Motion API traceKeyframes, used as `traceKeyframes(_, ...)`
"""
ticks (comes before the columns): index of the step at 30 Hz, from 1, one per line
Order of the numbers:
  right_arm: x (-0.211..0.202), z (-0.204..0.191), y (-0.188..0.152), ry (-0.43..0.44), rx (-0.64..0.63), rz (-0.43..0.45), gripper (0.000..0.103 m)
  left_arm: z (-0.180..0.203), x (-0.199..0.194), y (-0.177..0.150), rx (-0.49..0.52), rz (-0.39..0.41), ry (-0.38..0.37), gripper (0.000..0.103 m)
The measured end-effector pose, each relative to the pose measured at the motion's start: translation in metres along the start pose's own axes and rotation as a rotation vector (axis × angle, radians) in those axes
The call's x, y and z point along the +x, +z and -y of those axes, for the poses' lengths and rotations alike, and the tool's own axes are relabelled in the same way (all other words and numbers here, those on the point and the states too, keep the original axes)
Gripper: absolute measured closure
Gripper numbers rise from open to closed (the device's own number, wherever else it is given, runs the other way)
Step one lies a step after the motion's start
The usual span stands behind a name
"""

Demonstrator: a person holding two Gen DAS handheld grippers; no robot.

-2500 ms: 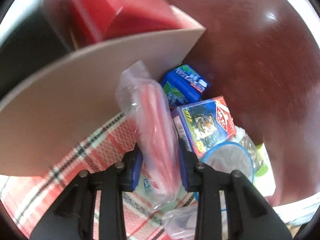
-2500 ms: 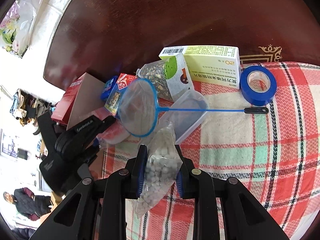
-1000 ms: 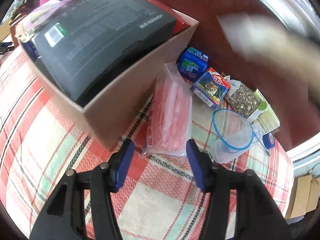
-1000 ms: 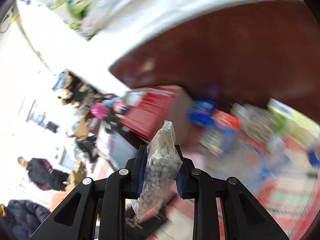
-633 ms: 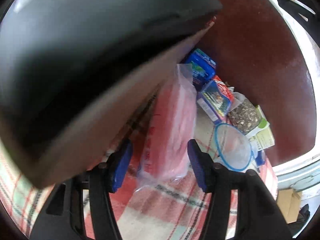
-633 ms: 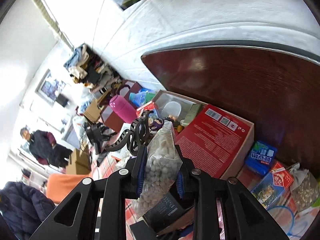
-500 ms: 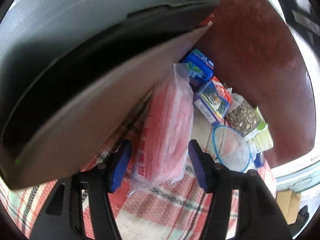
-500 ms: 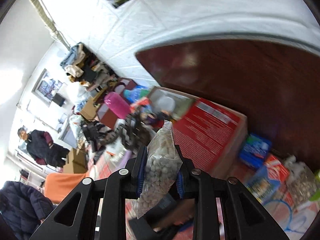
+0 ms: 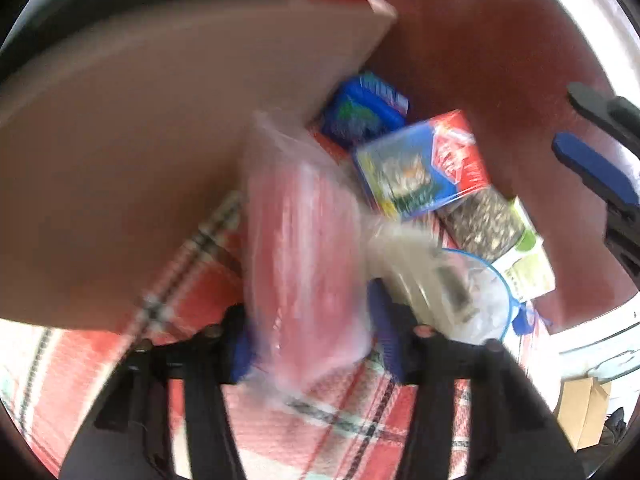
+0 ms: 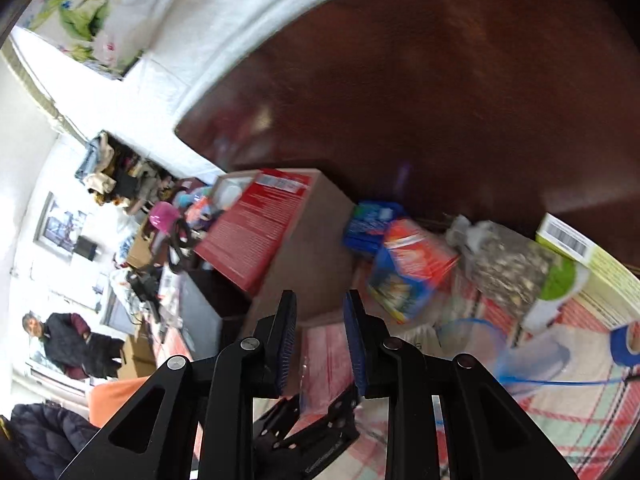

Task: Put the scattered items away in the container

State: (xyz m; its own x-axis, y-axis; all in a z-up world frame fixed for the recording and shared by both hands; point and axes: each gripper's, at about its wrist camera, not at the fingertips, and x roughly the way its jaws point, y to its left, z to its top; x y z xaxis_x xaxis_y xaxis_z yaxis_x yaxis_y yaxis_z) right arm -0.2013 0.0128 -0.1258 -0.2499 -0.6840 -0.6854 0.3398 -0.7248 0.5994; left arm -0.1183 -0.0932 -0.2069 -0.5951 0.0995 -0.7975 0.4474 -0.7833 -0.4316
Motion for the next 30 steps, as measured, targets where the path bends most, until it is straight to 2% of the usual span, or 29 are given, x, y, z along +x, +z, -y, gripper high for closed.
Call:
traceKeyframes(3,-0.002,0.012,-0.006,-0.034,-0.012,-0.019,0.076,0.003,0.003,0.003,0.0,0.013,-0.004,0.057)
traceKeyframes(6,0.0,0.025,-0.014,-0.066,-0.029,-0.074,0.076,0.006,0.004,0.009,0.021,0.005,-0.023,0.059)
traceKeyframes(10,-0.004,0.032,-0.036,-0.149,-0.149,-0.126,0.075,0.009,0.004,0.015,0.051,-0.01,-0.04,0.06)
traceKeyframes(11,-0.002,0.032,-0.04,-0.162,-0.173,-0.138,0.066,0.009,0.004,0.016,0.056,-0.017,-0.048,0.061)
traceKeyframes(12,0.001,0.031,-0.045,-0.192,-0.222,-0.159,0.058,0.01,0.004,0.017,0.06,-0.024,-0.057,0.061)
traceKeyframes(14,0.008,0.016,-0.061,-0.31,-0.425,-0.176,0.056,0.011,0.004,0.019,0.063,-0.042,-0.076,0.062)
traceKeyframes(16,0.016,-0.008,-0.085,-0.409,-0.732,-0.167,0.056,0.013,0.004,0.021,0.076,-0.065,-0.102,0.062)
traceKeyframes(19,0.029,-0.024,-0.117,-0.448,-1.046,-0.154,0.049,0.016,0.006,0.023,0.106,-0.09,-0.11,0.062)
traceKeyframes(22,0.046,-0.025,-0.136,-0.518,-1.26,-0.129,0.048,0.017,0.004,0.023,0.117,-0.103,-0.117,0.062)
traceKeyframes(24,0.059,-0.017,-0.139,-0.589,-1.35,-0.103,0.047,0.014,0.004,0.025,0.121,-0.11,-0.122,0.062)
traceKeyframes(26,0.067,-0.011,-0.135,-0.618,-1.372,-0.081,0.047,0.014,0.003,0.024,0.12,-0.117,-0.132,0.062)
traceKeyframes(30,0.08,-0.008,-0.126,-0.576,-1.415,-0.065,0.047,0.013,0.002,0.026,0.124,-0.127,-0.133,0.061)
